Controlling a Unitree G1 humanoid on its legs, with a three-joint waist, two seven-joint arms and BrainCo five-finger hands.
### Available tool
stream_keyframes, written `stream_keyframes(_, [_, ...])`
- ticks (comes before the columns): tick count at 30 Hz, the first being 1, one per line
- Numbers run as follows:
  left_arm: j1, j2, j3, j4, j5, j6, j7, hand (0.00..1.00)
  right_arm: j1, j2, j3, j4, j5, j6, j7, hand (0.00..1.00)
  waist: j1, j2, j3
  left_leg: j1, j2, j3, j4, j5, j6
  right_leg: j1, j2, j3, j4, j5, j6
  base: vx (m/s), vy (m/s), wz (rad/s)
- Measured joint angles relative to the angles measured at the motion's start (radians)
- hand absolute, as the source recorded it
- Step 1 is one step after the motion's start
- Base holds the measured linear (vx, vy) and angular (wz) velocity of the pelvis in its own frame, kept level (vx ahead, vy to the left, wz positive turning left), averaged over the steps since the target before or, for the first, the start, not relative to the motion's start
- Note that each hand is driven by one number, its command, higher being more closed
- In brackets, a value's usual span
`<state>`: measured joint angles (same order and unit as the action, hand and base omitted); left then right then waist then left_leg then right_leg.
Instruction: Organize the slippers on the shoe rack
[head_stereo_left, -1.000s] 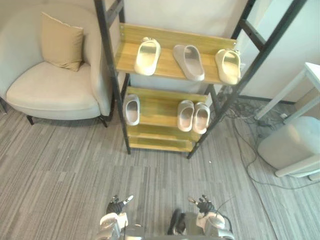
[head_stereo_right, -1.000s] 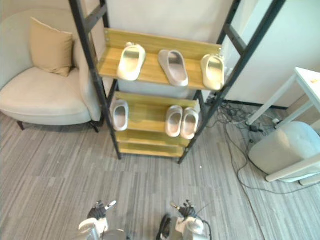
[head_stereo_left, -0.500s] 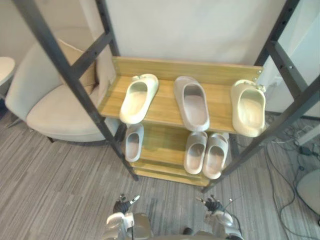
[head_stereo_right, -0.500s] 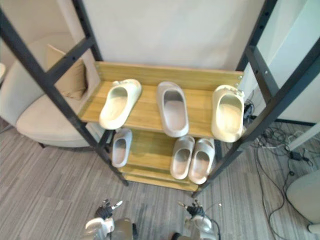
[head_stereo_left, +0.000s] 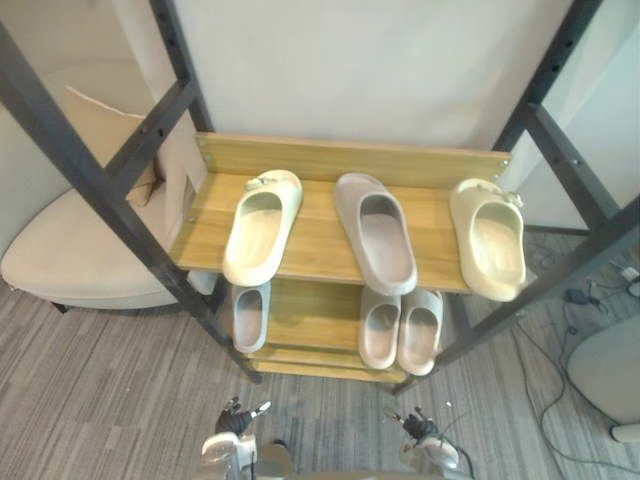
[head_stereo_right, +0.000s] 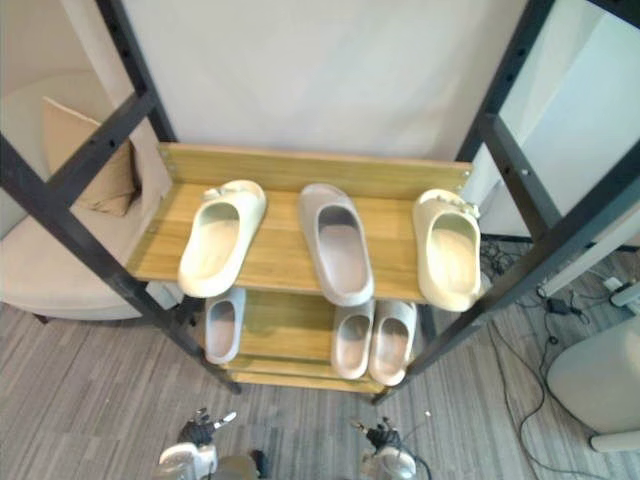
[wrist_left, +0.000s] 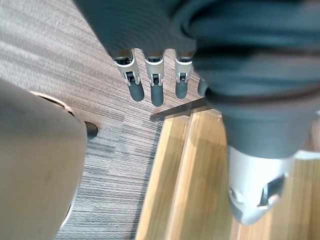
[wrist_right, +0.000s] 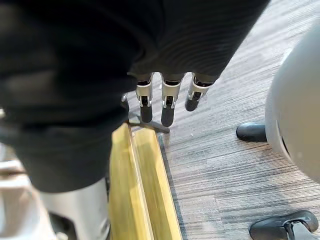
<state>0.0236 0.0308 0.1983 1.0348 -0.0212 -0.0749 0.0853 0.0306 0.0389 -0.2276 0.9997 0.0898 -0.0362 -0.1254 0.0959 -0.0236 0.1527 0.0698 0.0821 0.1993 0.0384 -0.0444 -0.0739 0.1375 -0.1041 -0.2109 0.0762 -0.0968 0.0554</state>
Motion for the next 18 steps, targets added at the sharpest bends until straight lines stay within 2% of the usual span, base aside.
stream_keyframes(3, [0.009, 0.002, 0.0, 0.009, 0.0, 0.0, 0.001, 0.0, 0.009, -0.001, 0.0, -0.002, 0.001, -0.012, -0.004, 0.0, -0.002, -0.005, -0.007, 0.061, -0.021, 0.011, -0.148, 0.08, 0.004, -0.012, 0.001, 0.021, -0.017, -0.001, 0.001, -0.14, -0.011, -0.14])
stream_keyframes(7, [0.016, 0.005, 0.001, 0.009, -0.002, -0.001, 0.007, 0.0, 0.013, -0.011, 0.007, -0.008, 0.014, -0.014, -0.01, 0.0, -0.008, -0.011, -0.013, 0.074, -0.027, 0.023, -0.149, 0.087, 0.01, -0.013, -0.002, 0.044, -0.013, -0.008, 0.013, -0.12, 0.034, -0.11])
stream_keyframes(11, [0.023, 0.008, 0.001, 0.006, -0.002, -0.001, 0.014, 0.0, 0.077, -0.013, 0.057, -0.129, 0.028, -0.012, -0.012, 0.0, -0.012, -0.012, -0.019, 0.072, -0.031, 0.047, -0.149, 0.08, 0.01, -0.028, -0.005, 0.094, -0.016, -0.003, 0.022, -0.06, 0.059, -0.18])
stream_keyframes(13, [0.037, 0.009, -0.001, -0.004, -0.001, -0.001, 0.019, 0.0, 0.142, -0.019, 0.097, -0.306, 0.026, -0.009, -0.012, 0.0, -0.03, -0.008, -0.023, 0.072, -0.042, 0.062, -0.149, 0.072, 0.022, -0.033, -0.005, 0.134, -0.022, 0.001, 0.027, -0.01, 0.068, -0.15])
stream_keyframes(14, [0.038, 0.011, -0.001, -0.004, -0.001, -0.001, 0.019, 0.0, 0.148, -0.02, 0.098, -0.327, 0.025, -0.008, -0.012, 0.0, -0.033, -0.008, -0.025, 0.072, -0.043, 0.063, -0.149, 0.071, 0.025, -0.033, -0.005, 0.137, -0.025, 0.002, 0.028, 0.03, 0.089, -0.18])
stream_keyframes(15, [0.043, 0.015, -0.004, -0.005, -0.001, 0.0, 0.02, 0.0, 0.181, -0.026, 0.115, -0.457, 0.012, -0.008, -0.012, 0.0, -0.039, -0.007, -0.029, 0.073, -0.049, 0.073, -0.149, 0.066, 0.03, -0.034, -0.006, 0.158, -0.035, 0.01, 0.029, 0.04, 0.077, -0.15])
stream_keyframes(18, [0.049, 0.016, -0.025, -0.017, 0.0, 0.0, 0.019, 0.0, 0.223, -0.032, 0.123, -0.614, -0.013, -0.011, -0.01, 0.0, -0.04, -0.008, -0.036, 0.073, -0.052, 0.091, -0.149, 0.061, 0.028, -0.037, -0.008, 0.174, -0.045, 0.019, 0.033, 0.05, 0.062, -0.2])
